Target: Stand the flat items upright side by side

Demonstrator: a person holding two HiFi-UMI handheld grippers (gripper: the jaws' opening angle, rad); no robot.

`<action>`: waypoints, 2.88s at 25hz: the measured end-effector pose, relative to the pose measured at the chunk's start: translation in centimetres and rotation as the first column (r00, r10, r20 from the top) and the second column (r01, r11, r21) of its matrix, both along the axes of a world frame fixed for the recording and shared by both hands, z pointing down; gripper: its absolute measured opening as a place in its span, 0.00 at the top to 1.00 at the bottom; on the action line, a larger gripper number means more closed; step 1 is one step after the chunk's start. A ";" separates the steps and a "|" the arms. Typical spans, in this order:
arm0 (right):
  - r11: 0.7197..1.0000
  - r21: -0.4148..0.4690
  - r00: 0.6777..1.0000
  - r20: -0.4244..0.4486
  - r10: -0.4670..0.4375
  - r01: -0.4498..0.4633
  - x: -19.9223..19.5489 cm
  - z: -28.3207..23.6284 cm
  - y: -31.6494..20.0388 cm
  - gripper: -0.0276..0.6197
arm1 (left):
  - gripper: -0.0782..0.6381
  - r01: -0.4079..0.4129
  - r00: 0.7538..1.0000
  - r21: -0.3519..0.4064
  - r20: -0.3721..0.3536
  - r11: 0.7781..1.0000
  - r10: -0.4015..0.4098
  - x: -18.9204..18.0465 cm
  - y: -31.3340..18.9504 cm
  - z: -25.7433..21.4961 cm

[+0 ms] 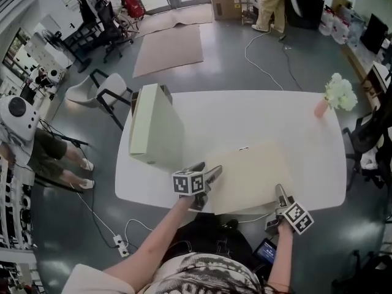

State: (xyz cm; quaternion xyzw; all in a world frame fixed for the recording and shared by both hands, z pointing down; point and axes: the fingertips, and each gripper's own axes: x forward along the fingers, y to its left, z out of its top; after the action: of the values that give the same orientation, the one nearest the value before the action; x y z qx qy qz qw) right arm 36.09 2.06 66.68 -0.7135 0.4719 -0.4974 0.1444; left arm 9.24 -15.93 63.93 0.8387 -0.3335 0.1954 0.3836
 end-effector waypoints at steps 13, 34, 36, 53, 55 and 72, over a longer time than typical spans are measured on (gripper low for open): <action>0.999 -0.012 0.999 -0.017 0.037 -0.037 0.3 0.3 -0.1 0.23 | 0.40 -0.070 0.996 -0.058 -0.059 0.996 0.066 0.9 -2.1 2.2; 0.985 0.153 0.914 -0.405 -0.013 0.082 2.6 -13.5 -2.4 0.37 | 0.42 -0.101 0.951 -0.089 -0.300 0.991 0.070 4.3 -3.0 1.2; 0.976 0.193 0.900 -0.436 -0.002 0.096 2.5 -15.5 -2.7 0.40 | 0.43 -0.095 0.945 -0.084 -0.322 0.992 0.064 4.8 -3.3 1.1; 0.859 0.370 0.797 -0.600 -0.071 0.355 -4.1 -26.5 -4.8 0.53 | 0.64 -0.139 0.954 0.113 -0.253 0.984 0.163 6.4 -5.7 -1.1; 0.842 0.381 0.789 -0.608 -0.084 0.383 -5.2 -27.1 -4.9 0.54 | 0.71 -0.161 0.961 0.147 -0.202 0.976 0.189 6.7 -5.8 -1.5; 0.687 0.414 0.729 -0.638 -0.249 0.597 -13.5 -28.8 -5.2 0.55 | 0.66 -0.137 0.971 0.182 -0.168 0.974 0.168 4.2 -2.6 -3.3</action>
State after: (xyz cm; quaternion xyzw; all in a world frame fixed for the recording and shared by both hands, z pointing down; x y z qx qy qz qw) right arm 22.58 -3.11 37.85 -0.6036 0.7813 -0.1244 0.0985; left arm 13.42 -18.51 60.58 0.9057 -0.2469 0.1179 0.3237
